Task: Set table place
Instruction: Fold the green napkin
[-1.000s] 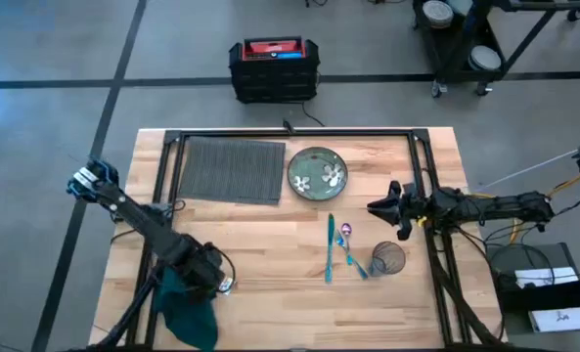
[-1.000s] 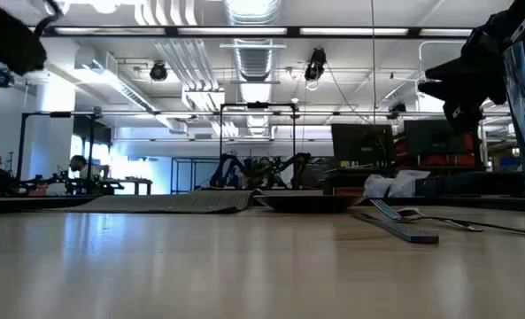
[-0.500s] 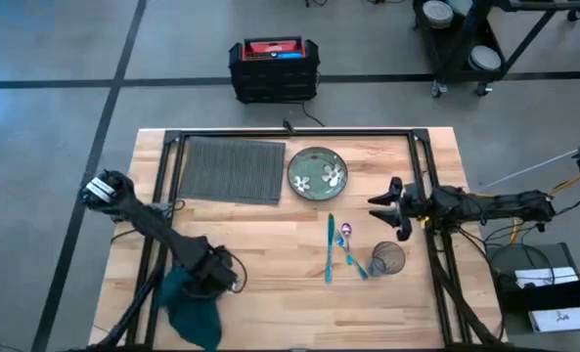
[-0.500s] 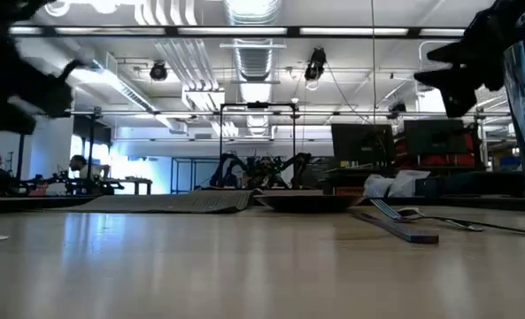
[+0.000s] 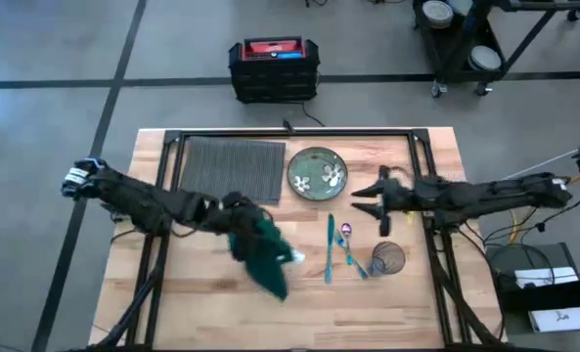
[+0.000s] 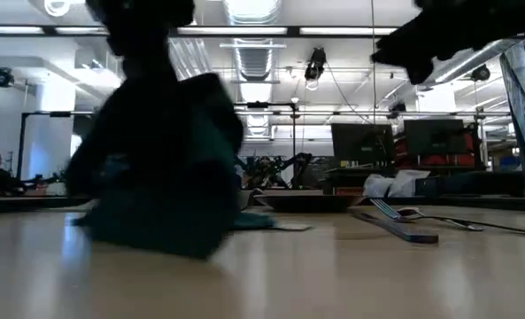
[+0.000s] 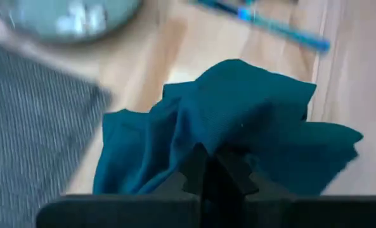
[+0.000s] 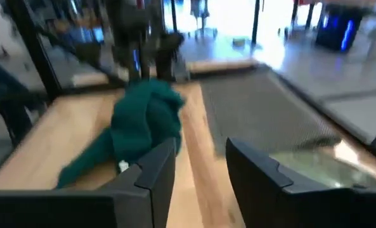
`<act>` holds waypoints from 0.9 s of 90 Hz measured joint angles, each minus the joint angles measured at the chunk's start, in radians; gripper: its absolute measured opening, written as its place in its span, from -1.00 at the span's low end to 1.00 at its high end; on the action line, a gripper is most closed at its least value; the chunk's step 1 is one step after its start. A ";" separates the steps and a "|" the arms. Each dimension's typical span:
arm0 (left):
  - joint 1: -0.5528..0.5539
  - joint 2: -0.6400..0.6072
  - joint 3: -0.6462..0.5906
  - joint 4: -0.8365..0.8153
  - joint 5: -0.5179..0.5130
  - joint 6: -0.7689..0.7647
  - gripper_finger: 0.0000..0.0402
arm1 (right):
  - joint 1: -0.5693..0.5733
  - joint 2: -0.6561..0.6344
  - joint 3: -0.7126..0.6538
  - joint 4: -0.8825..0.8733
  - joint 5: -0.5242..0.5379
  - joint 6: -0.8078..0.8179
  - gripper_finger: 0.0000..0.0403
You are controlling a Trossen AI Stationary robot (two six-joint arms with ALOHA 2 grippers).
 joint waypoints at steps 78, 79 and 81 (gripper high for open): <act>0.077 0.010 -0.001 0.053 -0.093 0.083 -1.00 | 0.089 1.002 0.705 -0.259 0.263 0.227 -0.20; 0.077 0.010 -0.001 0.053 -0.093 0.086 -1.00 | 0.090 1.005 0.712 -0.268 0.277 0.223 -0.22; 0.076 0.010 -0.001 0.053 -0.092 0.091 -1.00 | 0.092 1.010 0.724 -0.282 0.300 0.219 -0.27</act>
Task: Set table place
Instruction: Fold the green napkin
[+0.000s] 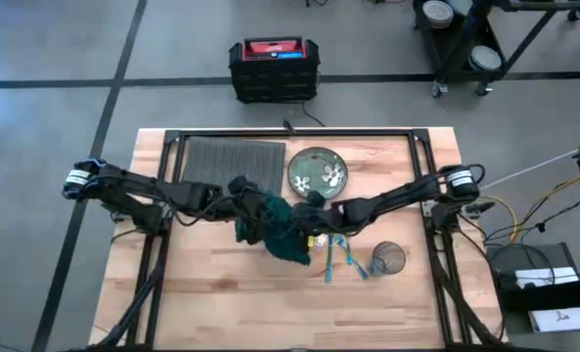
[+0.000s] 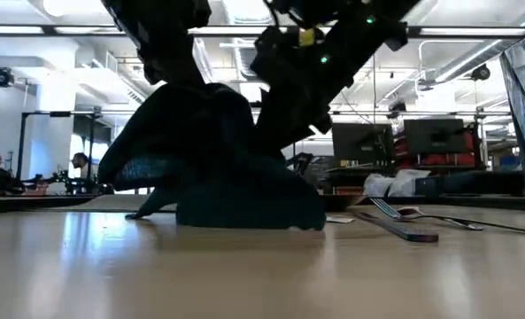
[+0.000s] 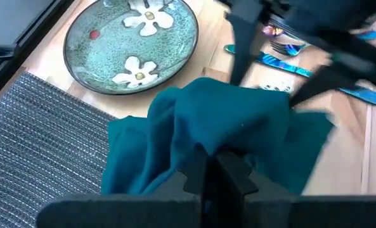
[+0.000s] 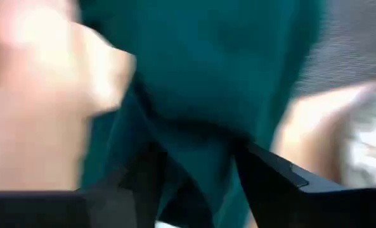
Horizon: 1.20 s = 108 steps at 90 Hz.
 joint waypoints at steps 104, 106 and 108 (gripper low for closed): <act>-0.117 -0.152 0.085 -0.390 0.152 -0.008 0.05 | 0.041 -0.169 0.170 -0.335 0.066 -0.150 -1.00; -0.137 -0.143 0.066 -0.376 0.143 -0.012 0.06 | 0.040 -0.170 0.170 -0.336 0.066 -0.150 -1.00; -0.154 -0.136 0.042 -0.354 0.127 -0.013 0.06 | 0.039 -0.170 0.170 -0.337 0.066 -0.149 -1.00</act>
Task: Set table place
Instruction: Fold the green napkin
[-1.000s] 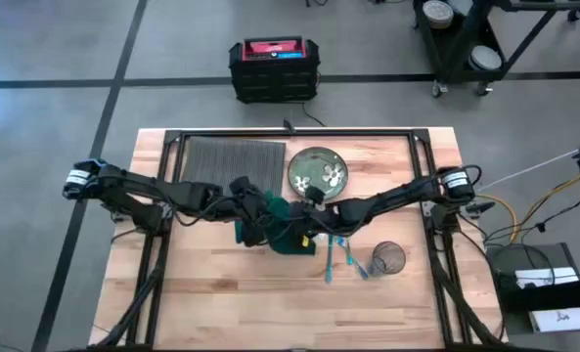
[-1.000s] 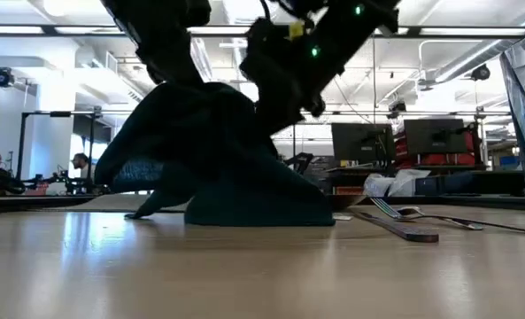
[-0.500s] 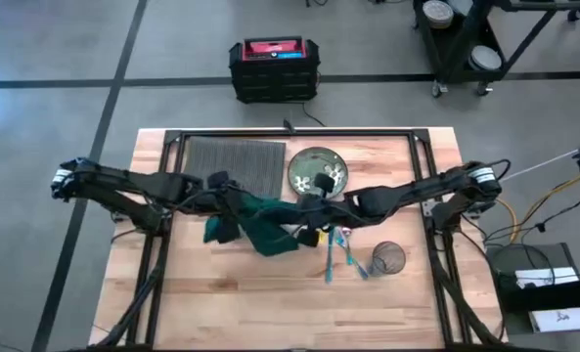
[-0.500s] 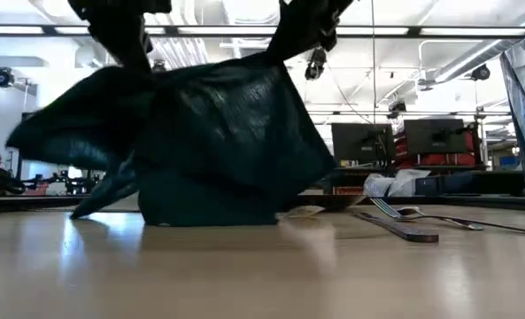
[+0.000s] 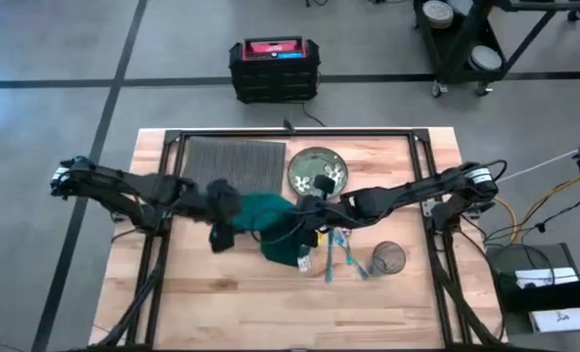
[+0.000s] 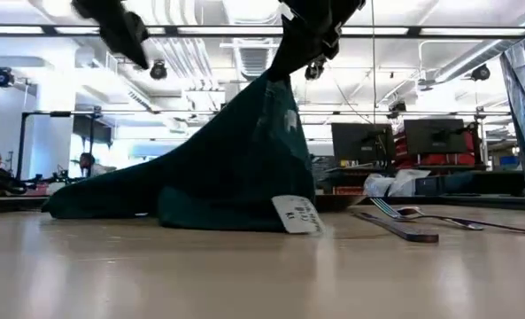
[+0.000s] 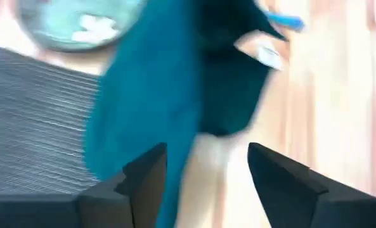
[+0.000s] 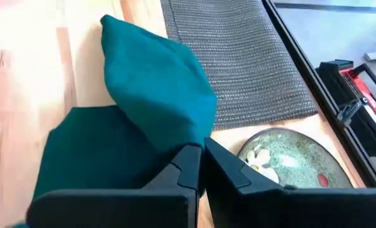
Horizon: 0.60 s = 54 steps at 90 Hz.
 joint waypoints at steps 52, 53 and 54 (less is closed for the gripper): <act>0.098 0.192 -0.379 0.643 -0.126 0.114 -0.35 | -0.006 0.008 0.000 0.000 -0.001 0.009 -1.00; 0.105 0.190 -0.376 0.629 -0.154 0.122 -0.36 | -0.006 0.008 0.000 0.000 -0.001 0.010 -1.00; 0.112 0.188 -0.372 0.615 -0.182 0.131 -0.37 | -0.006 0.008 0.000 0.001 -0.001 0.010 -1.00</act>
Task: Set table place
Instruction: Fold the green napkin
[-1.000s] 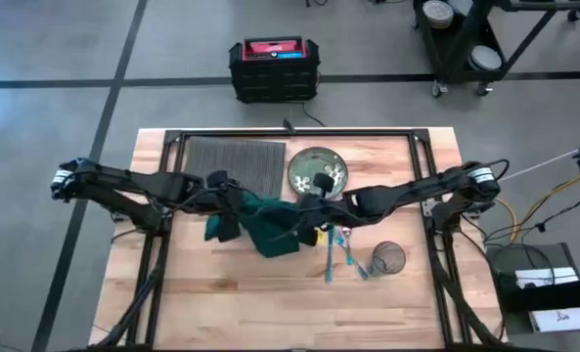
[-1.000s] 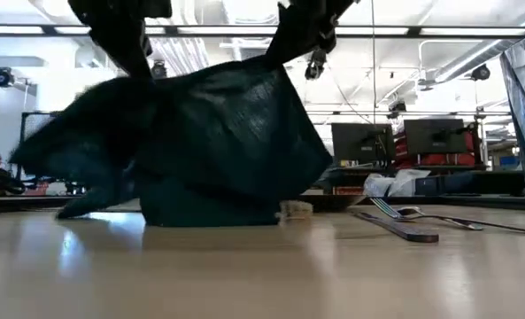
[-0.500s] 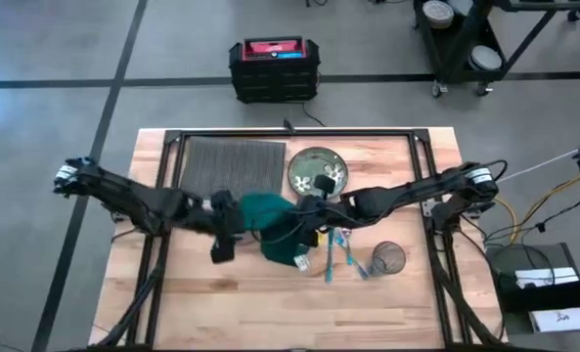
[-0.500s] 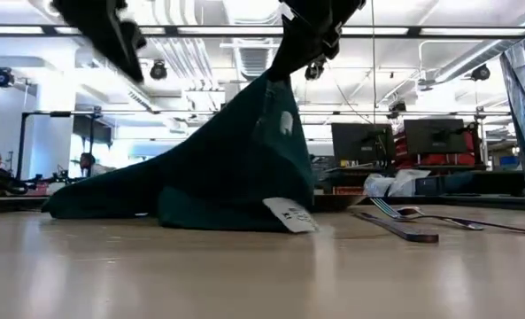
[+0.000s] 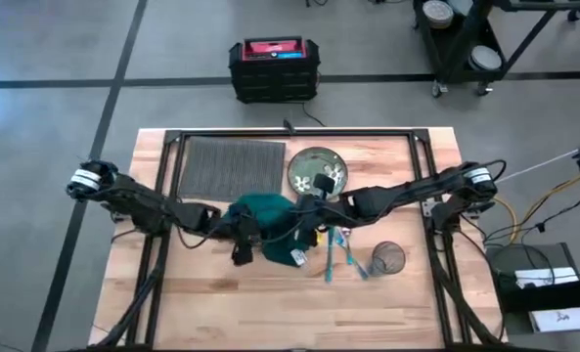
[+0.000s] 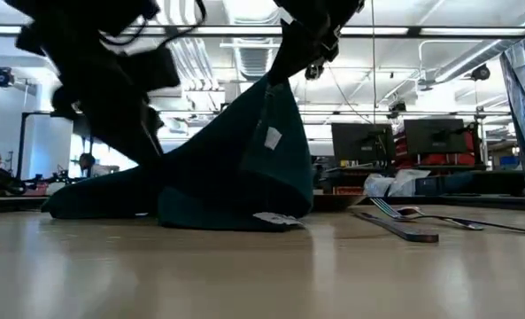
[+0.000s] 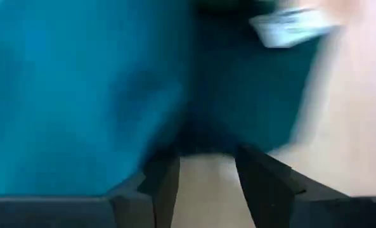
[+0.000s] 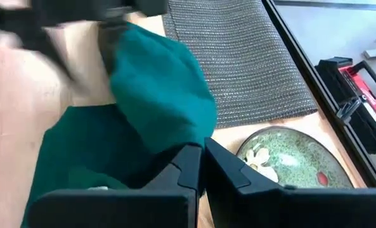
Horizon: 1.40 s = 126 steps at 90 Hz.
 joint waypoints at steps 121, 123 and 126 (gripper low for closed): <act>0.139 0.167 -0.129 0.342 -0.057 0.368 -0.18 | -0.009 0.001 -0.033 0.053 0.000 0.065 -1.00; 0.146 0.181 -0.126 0.360 -0.064 0.368 -0.15 | -0.009 0.001 -0.036 0.056 0.000 0.068 -1.00; 0.156 0.204 -0.124 0.395 -0.063 0.368 -0.13 | -0.009 0.001 -0.042 0.062 0.000 0.069 -1.00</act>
